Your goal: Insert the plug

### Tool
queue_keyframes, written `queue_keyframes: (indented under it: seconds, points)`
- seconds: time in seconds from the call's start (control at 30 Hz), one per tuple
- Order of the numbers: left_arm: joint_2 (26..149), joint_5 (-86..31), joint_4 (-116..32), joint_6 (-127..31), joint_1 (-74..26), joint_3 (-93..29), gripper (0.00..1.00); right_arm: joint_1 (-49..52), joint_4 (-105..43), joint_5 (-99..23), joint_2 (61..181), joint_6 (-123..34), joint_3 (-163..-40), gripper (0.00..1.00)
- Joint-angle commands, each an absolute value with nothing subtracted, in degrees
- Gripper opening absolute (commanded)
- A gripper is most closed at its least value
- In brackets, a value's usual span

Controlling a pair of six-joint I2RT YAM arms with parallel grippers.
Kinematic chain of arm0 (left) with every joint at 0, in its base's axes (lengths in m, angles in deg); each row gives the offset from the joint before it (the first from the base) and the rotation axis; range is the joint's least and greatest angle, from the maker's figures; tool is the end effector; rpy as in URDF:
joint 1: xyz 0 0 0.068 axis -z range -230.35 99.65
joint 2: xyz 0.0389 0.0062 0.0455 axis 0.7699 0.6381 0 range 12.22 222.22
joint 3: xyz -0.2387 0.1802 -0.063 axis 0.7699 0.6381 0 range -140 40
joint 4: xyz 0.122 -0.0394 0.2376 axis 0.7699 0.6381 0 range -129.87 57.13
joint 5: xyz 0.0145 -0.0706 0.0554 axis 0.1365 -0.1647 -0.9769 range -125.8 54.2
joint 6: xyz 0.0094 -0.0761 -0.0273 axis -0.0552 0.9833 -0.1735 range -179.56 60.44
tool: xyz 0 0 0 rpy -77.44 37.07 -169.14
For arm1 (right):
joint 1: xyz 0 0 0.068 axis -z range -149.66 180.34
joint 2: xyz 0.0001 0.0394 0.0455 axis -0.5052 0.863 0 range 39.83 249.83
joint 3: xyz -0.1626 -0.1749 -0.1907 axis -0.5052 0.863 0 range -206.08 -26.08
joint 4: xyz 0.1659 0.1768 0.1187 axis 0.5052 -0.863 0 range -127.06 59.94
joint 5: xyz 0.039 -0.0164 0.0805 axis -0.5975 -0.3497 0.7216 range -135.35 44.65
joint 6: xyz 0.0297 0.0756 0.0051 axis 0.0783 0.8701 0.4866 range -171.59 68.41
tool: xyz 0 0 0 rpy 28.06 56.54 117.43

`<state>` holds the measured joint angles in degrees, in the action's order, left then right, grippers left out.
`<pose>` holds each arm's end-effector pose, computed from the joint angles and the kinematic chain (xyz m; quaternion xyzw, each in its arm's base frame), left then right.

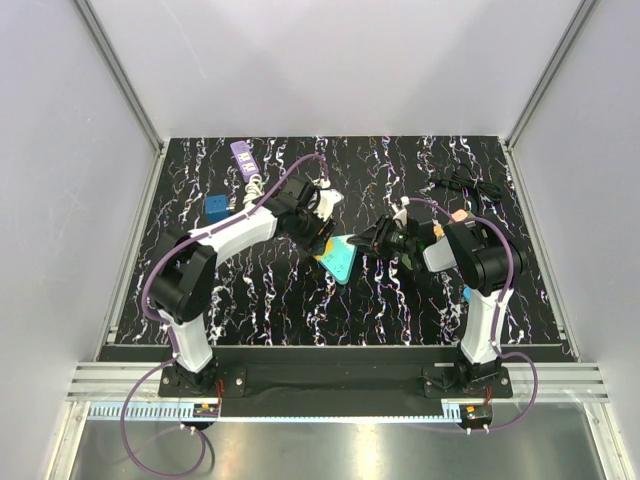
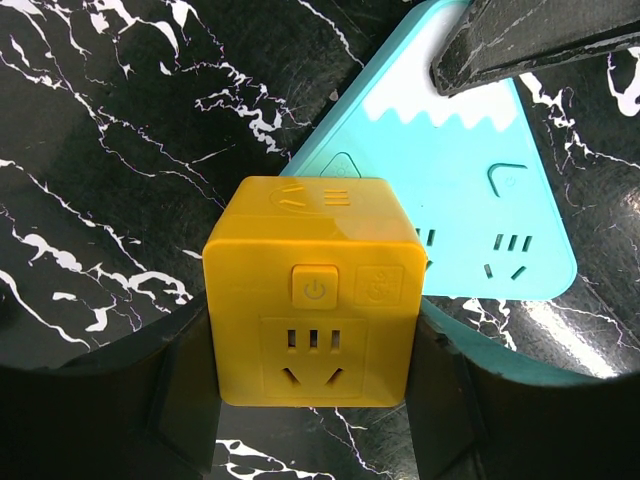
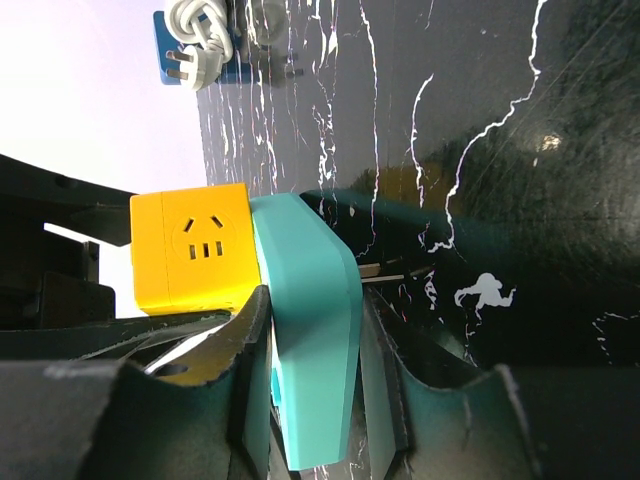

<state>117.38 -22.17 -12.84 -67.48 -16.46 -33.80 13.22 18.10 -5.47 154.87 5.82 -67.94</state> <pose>0.3402 -0.2485 0.1986 0.3711 0.8810 -0.1720 0.2379 0.3624 0.1591 0.1033 0.1010 0.8075 0.5346 0.2277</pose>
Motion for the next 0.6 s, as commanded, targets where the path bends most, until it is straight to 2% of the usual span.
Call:
queue_keyframes:
  seconds: [0.0,0.13,0.2,0.33,0.43,0.47,0.5,0.57]
  points:
    - [123.7,-18.5,-16.8,-60.9,-11.9,-32.3,0.36,8.5,15.3,-1.0,155.0,6.1,-67.6,0.00]
    - [121.7,-21.9,-11.9,-62.8,-11.9,-35.9,0.50,8.5,14.8,-1.9,155.9,5.6,-68.0,0.00]
    - [121.6,-23.4,-10.2,-63.3,-11.9,-37.8,0.62,8.5,14.6,-2.4,156.4,5.5,-68.4,0.00]
    - [120.9,-25.6,-7.4,-62.6,-12.4,-41.1,0.65,8.6,12.3,-3.0,156.4,4.2,-69.4,0.00]
    - [119.4,-26.0,-6.5,-62.1,-13.3,-42.7,0.72,8.5,9.7,-3.9,155.2,3.2,-70.3,0.00]
    - [119.2,-25.6,-6.1,-62.0,-13.4,-43.2,0.77,8.5,8.4,-4.3,154.9,3.0,-70.5,0.00]
    - [119.0,-25.1,-5.2,-61.8,-13.7,-44.4,0.99,8.5,7.8,-4.5,154.7,2.7,-71.2,0.00]
    - [118.9,-24.1,-4.5,-62.0,-14.6,-45.6,0.99,8.5,7.0,-4.8,154.4,2.8,-71.6,0.00]
